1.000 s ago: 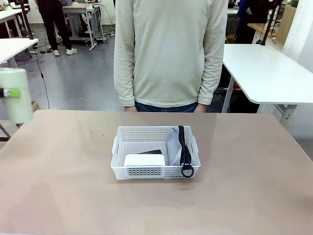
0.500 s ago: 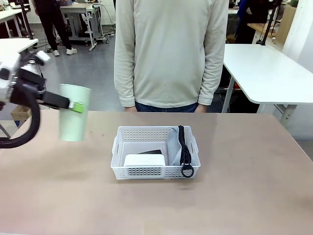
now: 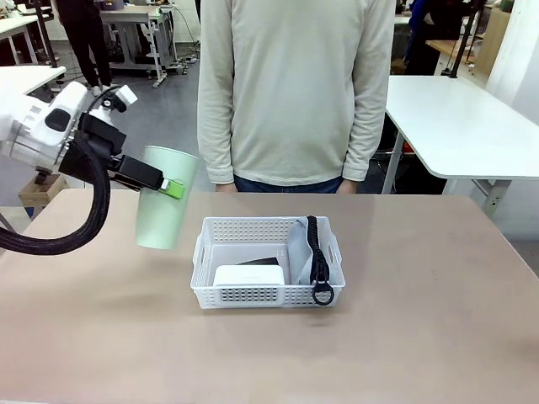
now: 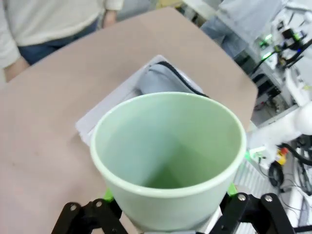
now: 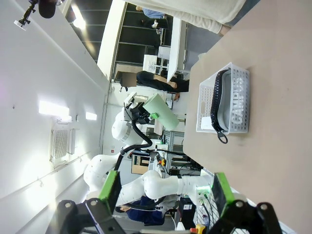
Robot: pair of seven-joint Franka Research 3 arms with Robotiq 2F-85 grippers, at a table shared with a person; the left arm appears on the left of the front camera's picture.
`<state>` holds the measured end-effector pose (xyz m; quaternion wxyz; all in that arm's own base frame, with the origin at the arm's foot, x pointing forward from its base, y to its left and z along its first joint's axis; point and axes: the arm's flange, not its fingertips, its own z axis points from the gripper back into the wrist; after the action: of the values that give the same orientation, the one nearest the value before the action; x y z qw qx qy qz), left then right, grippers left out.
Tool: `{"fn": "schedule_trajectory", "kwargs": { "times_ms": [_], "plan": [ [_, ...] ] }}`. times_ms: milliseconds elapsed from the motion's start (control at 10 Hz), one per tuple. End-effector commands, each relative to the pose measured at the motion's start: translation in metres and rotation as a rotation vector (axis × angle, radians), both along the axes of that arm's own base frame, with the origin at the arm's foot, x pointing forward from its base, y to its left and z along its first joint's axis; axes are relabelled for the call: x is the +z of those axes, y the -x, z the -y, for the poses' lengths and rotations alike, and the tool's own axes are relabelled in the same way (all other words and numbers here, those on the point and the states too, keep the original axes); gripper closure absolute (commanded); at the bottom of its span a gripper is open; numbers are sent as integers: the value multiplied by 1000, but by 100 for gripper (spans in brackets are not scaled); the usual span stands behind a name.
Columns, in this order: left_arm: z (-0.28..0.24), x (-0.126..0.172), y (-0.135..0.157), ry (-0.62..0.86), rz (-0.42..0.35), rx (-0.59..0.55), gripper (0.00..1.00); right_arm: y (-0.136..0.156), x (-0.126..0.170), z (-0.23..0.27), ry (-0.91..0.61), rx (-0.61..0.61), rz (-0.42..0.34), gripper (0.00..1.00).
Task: Efficiently arrange items inside the basket to fit them all.
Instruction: Pick up the Reusable plastic cup and place it inside the Organizing basket.
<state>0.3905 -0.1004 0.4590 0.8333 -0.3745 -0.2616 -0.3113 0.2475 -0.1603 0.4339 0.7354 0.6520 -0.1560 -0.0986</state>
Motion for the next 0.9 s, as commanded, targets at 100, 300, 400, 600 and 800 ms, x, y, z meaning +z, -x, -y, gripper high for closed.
{"fn": "schedule_trajectory", "kwargs": {
  "times_ms": [100, 300, 400, 600, 800],
  "plan": [
    [23, 12, 12, -156, 169, -169, 12, -1, 5, -2, -25, -9, 0, 0],
    [78, 26, -12, -366, 308, -427, 12, -1, 5, -2, -25, -9, 0, 0],
    [109, 25, -30, -458, 317, -606, 12, -1, 5, -2, -25, -9, 0, 0],
    [160, 14, -52, -606, 333, -763, 12, -1, 5, -2, -25, -9, 0, 0],
    [213, 1, -73, -833, 386, -869, 12, -1, 5, -2, -25, -9, 0, 0]
  ]
}}
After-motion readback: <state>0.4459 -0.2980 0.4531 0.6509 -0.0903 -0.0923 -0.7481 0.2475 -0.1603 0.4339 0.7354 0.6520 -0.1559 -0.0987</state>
